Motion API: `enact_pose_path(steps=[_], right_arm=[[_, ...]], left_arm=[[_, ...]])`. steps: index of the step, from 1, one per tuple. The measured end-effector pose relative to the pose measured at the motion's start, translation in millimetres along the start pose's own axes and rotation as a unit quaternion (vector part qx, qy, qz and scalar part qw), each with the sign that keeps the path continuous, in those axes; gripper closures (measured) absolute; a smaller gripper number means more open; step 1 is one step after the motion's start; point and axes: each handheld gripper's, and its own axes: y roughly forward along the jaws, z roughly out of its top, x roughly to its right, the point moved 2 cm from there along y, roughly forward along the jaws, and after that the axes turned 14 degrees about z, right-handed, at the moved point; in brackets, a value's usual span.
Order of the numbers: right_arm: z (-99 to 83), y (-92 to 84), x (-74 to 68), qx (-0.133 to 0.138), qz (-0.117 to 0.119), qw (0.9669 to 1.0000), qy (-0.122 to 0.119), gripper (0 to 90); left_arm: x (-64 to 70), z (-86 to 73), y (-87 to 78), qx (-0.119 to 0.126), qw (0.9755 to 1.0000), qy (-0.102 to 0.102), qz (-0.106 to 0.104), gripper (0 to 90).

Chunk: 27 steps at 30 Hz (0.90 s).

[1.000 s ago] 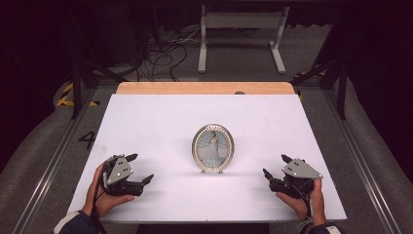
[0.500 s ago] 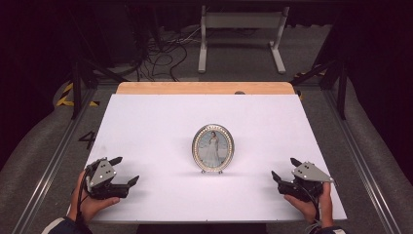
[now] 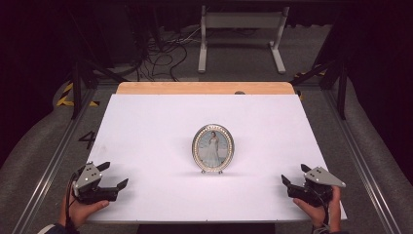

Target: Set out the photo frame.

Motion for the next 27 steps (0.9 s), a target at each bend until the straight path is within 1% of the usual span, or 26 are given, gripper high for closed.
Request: enact_pose_path(steps=[1, 2, 4, 8, 9, 11, 12, 16, 20, 23, 27], right_arm=[[-1.2, -0.7, 0.2, 0.000, 0.001, 1.0000, 0.003, 21.7], [-1.2, -0.7, 0.2, 0.000, 0.001, 1.0000, 0.003, 21.7], [-2.9, -1.8, 0.7, 0.001, -0.001, 1.0000, 0.006, 21.6], [-2.7, -1.9, 0.9, 0.006, 0.001, 1.0000, 0.006, 21.5], [-2.5, -1.7, 0.7, 0.006, -0.001, 1.0000, 0.005, 21.5], [-2.1, -1.4, 0.4, 0.007, -0.001, 1.0000, 0.005, 21.5], [-1.2, -1.6, -0.5, 0.009, 0.000, 1.0000, 0.002, 21.5], [1.3, -3.4, -1.9, 0.015, -0.005, 0.9999, -0.002, 21.5], [2.3, -4.7, -2.6, 0.019, -0.009, 0.9998, -0.002, 21.5], [1.9, -3.4, -2.8, 0.016, -0.007, 0.9998, -0.004, 21.5], [1.5, -2.0, -3.0, 0.012, -0.006, 0.9999, -0.005, 21.5]], left_arm=[[-0.5, -1.1, -1.0, 0.002, 0.9999, -0.010, 0.000, 10.8], [-0.5, -1.1, -1.0, 0.002, 0.9999, -0.010, 0.000, 10.2], [-1.7, -3.6, -2.6, 0.005, 0.9997, -0.022, -0.004, 10.1], [-0.7, -3.7, -4.3, 0.005, 0.9998, -0.019, 0.004, 8.8], [0.0, -3.1, -4.4, 0.007, 0.9997, -0.021, 0.001, 8.8], [1.0, -2.4, -4.9, 0.007, 0.9997, -0.021, 0.003, 8.5], [3.1, -0.4, -5.9, 0.010, 0.9999, -0.013, 0.004, 8.0], [5.2, 1.2, -7.9, 0.014, 0.9999, -0.005, 0.002, 6.9], [4.7, 2.0, -10.4, 0.020, 0.9998, -0.006, 0.001, 6.4], [5.8, 2.7, -10.1, 0.021, 0.9998, -0.007, 0.000, 6.4], [7.1, 3.0, -8.9, 0.015, 0.9999, 0.000, -0.001, 6.0]])
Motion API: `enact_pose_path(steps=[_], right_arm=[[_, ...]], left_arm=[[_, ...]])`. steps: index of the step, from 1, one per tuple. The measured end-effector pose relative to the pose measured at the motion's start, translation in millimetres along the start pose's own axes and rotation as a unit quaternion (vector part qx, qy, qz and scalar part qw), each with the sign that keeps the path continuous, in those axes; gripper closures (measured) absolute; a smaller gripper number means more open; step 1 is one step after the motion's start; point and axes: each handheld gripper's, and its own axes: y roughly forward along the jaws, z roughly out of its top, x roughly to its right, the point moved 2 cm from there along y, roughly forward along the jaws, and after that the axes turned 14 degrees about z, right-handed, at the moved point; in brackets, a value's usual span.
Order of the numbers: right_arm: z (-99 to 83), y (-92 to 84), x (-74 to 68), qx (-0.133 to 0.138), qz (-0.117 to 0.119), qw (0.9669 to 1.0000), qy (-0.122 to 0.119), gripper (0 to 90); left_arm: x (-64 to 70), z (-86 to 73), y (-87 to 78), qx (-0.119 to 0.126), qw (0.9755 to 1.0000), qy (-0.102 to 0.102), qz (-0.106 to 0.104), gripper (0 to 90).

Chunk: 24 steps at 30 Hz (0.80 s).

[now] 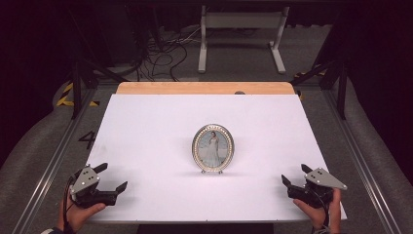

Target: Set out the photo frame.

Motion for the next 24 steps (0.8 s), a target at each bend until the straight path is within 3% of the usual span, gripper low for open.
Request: enact_pose_path(steps=[7, 24], right_arm=[[-0.4, -0.1, 0.9, 0.000, 0.000, 1.0000, 0.002, 21.3], [-1.0, -1.7, 0.6, 0.002, 0.001, 1.0000, 0.000, 20.8]], left_arm=[[-0.7, 0.7, -0.6, -0.001, 0.9999, 0.010, 0.009, 5.6], [-3.8, 2.7, 1.0, -0.001, 0.9997, 0.006, 0.022, 5.6]])
